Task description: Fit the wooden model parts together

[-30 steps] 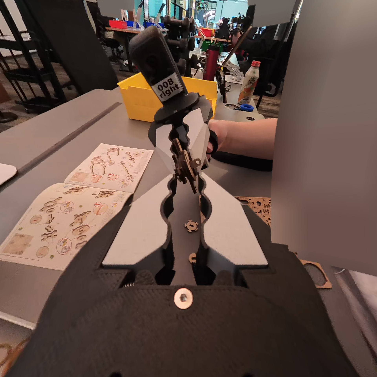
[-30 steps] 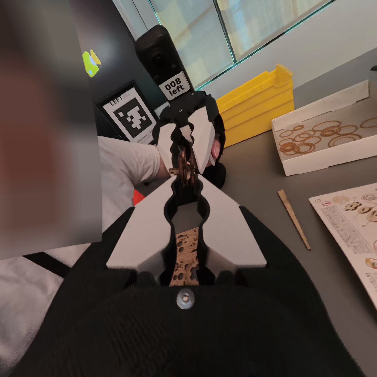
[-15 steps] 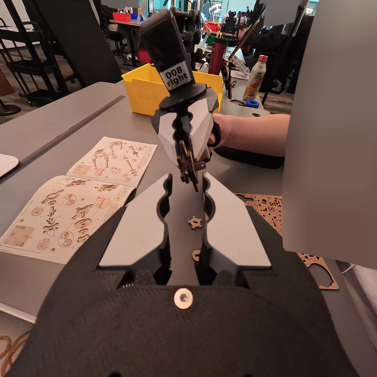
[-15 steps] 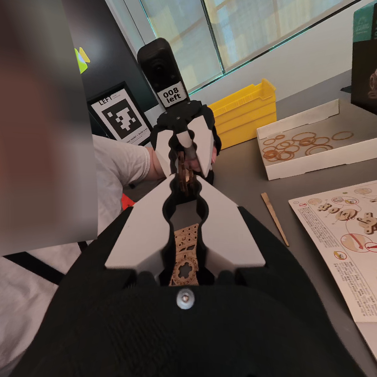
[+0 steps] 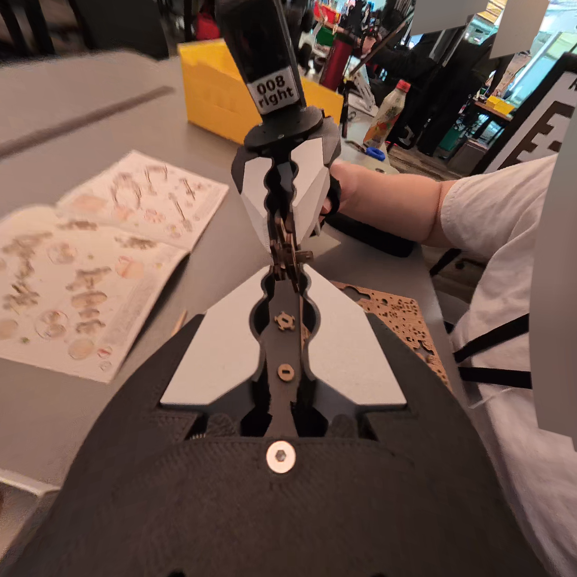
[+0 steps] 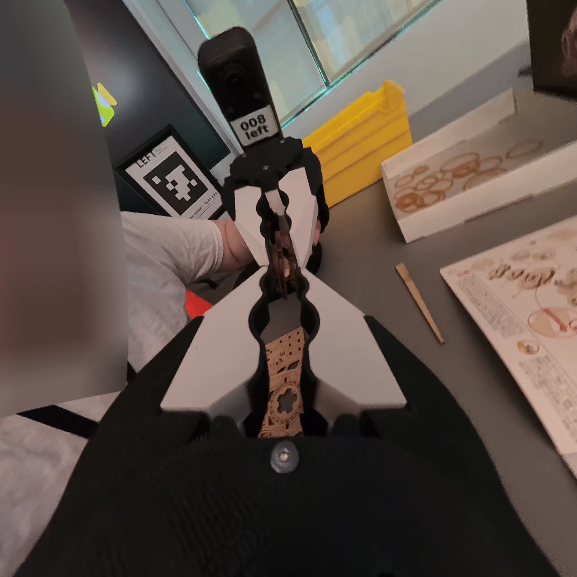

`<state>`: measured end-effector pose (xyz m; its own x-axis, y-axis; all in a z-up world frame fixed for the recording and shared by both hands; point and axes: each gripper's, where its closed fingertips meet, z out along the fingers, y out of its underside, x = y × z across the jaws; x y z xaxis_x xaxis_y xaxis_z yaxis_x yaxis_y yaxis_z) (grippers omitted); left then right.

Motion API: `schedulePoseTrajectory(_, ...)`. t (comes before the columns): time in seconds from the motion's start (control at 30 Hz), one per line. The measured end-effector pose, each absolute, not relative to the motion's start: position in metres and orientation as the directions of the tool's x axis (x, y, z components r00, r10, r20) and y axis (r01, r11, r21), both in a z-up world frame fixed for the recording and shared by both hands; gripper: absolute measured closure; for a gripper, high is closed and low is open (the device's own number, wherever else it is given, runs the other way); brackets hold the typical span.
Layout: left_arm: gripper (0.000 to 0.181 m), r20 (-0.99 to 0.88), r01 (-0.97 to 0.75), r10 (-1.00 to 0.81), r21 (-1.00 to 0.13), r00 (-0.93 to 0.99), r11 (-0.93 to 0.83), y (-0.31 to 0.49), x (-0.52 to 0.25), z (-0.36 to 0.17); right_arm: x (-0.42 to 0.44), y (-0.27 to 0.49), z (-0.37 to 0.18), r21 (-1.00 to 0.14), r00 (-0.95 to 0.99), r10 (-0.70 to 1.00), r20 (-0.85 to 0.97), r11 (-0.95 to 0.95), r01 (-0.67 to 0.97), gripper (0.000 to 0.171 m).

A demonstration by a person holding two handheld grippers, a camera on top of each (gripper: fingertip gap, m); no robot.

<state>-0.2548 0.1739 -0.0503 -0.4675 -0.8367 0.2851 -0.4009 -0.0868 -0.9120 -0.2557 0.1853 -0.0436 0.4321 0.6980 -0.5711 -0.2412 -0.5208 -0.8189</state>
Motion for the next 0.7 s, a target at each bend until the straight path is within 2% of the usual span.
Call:
schedulePoseTrajectory(0.03, 0.169, 0.345, -0.455, -0.822, -0.882, -0.453, -0.119, 0.175, -0.255, -0.058, -0.255, 0.187, -0.052, -0.776, 0.411, 0.662, -0.627, -0.576, -0.258, 0.159)
schedulePoseTrajectory(0.1, 0.169, 0.456, -0.573, -0.786, -0.803, -0.417, -0.162, 0.178, -0.257, -0.078, -0.253, 0.192, -0.070, -0.705, 0.396, 0.591, -0.703, -0.650, -0.282, 0.155)
schedulePoseTrajectory(0.17, 0.169, 0.557, -0.671, -0.729, -0.718, -0.397, -0.183, 0.175, -0.264, -0.095, -0.248, 0.200, -0.085, -0.692, 0.434, 0.554, -0.711, -0.661, -0.289, 0.141)
schedulePoseTrajectory(0.23, 0.169, 0.621, -0.722, -0.689, -0.661, -0.374, -0.204, 0.173, -0.266, -0.105, -0.247, 0.201, -0.089, -0.695, 0.435, 0.559, -0.705, -0.665, -0.273, 0.141)
schedulePoseTrajectory(0.37, 0.169, 0.613, -0.769, -0.697, -0.625, -0.373, -0.138, 0.171, -0.272, -0.121, -0.255, 0.198, -0.097, -0.683, 0.413, 0.566, -0.713, -0.693, -0.231, 0.140)
schedulePoseTrajectory(0.47, 0.169, 0.602, -0.784, -0.699, -0.613, -0.386, -0.095, 0.168, -0.276, -0.127, -0.265, 0.192, -0.105, -0.655, 0.364, 0.567, -0.739, -0.731, -0.191, 0.154)
schedulePoseTrajectory(0.7, 0.169, 0.602, -0.799, -0.684, -0.600, -0.413, -0.046, 0.163, -0.282, -0.130, -0.275, 0.188, -0.112, -0.624, 0.330, 0.558, -0.761, -0.768, -0.141, 0.158)
